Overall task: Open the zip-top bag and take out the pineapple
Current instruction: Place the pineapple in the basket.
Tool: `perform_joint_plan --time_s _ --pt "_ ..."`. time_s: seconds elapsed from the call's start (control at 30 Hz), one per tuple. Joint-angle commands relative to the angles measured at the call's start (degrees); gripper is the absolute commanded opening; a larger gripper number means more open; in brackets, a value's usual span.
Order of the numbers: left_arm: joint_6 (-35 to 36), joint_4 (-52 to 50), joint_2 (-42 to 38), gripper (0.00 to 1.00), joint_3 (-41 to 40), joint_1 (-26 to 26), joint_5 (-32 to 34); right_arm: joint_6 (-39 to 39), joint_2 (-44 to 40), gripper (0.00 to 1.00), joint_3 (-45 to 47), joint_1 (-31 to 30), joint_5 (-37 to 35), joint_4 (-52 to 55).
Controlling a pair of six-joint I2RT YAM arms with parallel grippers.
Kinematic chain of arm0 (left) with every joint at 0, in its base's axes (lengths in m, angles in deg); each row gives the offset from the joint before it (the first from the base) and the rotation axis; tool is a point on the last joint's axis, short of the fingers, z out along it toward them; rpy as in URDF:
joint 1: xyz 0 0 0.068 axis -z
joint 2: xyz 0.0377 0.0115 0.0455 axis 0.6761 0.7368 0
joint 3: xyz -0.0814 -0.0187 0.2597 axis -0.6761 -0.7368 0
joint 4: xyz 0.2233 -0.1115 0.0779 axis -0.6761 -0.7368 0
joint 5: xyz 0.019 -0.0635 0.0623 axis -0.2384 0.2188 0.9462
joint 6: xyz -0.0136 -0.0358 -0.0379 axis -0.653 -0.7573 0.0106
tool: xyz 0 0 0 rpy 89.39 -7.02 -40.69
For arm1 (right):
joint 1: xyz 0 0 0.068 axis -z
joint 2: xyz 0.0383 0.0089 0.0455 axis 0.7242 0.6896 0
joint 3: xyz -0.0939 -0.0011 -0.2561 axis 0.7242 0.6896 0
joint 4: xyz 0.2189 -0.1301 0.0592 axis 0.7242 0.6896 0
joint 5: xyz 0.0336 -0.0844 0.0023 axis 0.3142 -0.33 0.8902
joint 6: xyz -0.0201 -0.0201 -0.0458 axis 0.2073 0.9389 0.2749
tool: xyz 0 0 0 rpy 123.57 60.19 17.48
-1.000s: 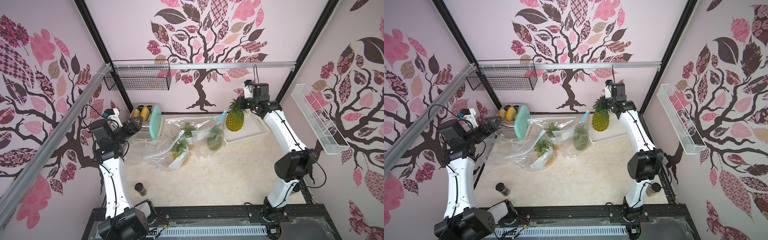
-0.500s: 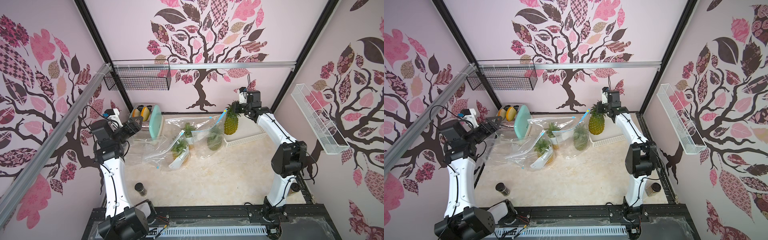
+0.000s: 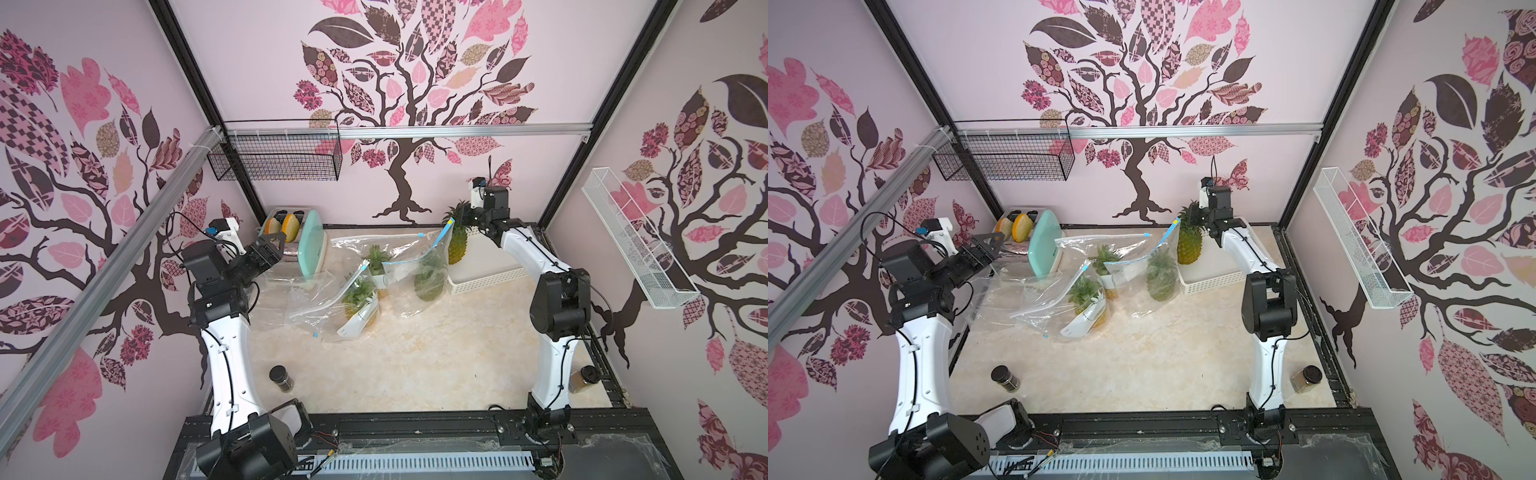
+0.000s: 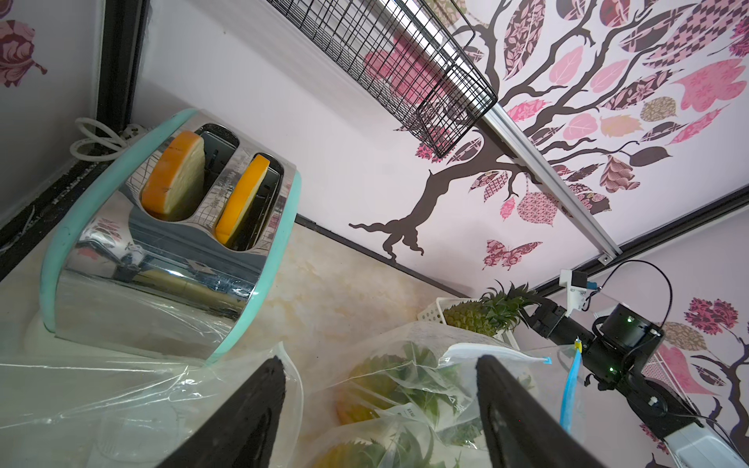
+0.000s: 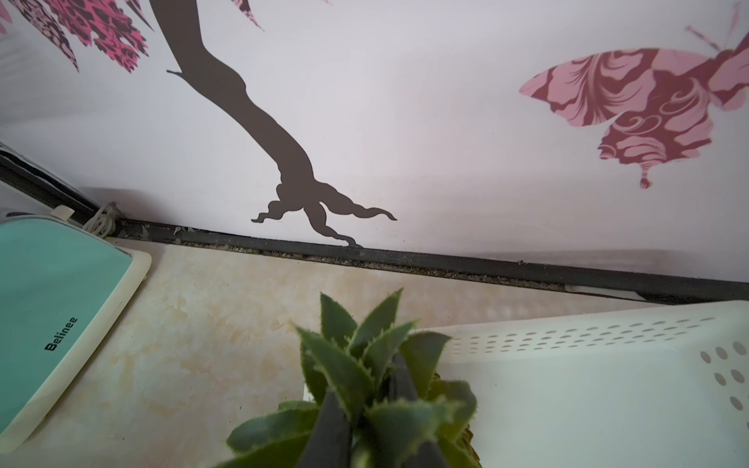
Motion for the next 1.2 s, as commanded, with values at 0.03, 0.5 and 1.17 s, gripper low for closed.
perform_joint_plan --time_s 0.03,0.5,1.17 --pt "0.4 2.3 0.1 0.77 -1.0 0.2 0.4 -1.3 -1.3 0.00 -2.6 0.1 -4.6 -10.8" --pt "0.7 3.3 0.3 0.76 -2.7 0.2 0.3 -3.0 -0.9 0.00 0.3 -0.7 -11.9 -13.8" --pt "0.5 4.2 0.3 0.76 -3.5 0.2 -0.2 -4.7 4.6 0.00 -7.5 -3.4 -9.6 -8.9"
